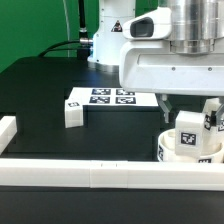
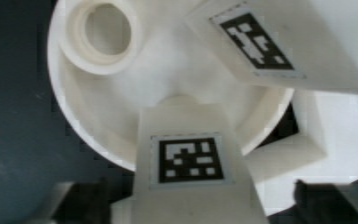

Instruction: Assemble stool

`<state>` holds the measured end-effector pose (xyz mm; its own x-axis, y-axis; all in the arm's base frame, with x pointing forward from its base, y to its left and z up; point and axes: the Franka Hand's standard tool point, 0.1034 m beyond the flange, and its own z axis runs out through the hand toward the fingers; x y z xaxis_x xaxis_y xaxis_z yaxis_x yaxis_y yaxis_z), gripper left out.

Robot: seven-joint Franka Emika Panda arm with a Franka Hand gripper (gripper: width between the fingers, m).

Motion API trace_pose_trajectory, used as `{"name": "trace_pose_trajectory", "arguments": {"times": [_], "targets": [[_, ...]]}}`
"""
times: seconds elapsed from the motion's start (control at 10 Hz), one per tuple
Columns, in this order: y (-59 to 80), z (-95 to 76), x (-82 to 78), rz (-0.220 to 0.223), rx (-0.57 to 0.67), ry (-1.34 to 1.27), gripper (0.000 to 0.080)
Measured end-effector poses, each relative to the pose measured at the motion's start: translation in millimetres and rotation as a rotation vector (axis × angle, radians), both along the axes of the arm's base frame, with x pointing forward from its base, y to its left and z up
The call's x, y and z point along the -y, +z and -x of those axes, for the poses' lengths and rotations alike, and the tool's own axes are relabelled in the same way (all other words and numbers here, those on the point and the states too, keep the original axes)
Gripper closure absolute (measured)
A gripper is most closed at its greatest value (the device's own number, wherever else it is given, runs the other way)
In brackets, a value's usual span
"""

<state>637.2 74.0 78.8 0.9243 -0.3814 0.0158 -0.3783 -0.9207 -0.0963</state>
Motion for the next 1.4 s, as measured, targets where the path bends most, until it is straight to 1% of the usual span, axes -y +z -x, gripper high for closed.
{"name": "trace_pose_trajectory", "arguments": {"times": [0.1, 0.2, 0.3, 0.4, 0.5, 0.6, 0.7, 0.8, 1.2, 1.3, 1.4], "targets": [[7.2, 1.3, 0.9, 0.001, 0.002, 0.025, 0.0236], [16.4, 4.0, 5.8, -0.001, 0.006, 0.058, 0.0168], [28.2, 8.4, 15.7, -0.013, 0.000, 0.082, 0.0153], [41.1, 9.3, 28.6, -0.016, -0.003, 0.114, 0.0153], [45.1, 12.2, 46.4, -0.010, 0.004, 0.169, 0.0151], [43.8, 17.0, 67.9, -0.004, -0.001, 0.175, 0.0151], [42.7, 17.8, 73.9, -0.001, -0.003, 0.165, 0.0151], [42.5, 17.7, 69.1, -0.002, -0.003, 0.173, 0.0151], [40.8, 19.6, 69.4, -0.001, -0.003, 0.184, 0.0151], [35.4, 34.9, 75.7, 0.003, -0.015, 0.213, 0.0151], [29.6, 58.3, 91.7, 0.008, -0.016, 0.261, 0.0151]]}}
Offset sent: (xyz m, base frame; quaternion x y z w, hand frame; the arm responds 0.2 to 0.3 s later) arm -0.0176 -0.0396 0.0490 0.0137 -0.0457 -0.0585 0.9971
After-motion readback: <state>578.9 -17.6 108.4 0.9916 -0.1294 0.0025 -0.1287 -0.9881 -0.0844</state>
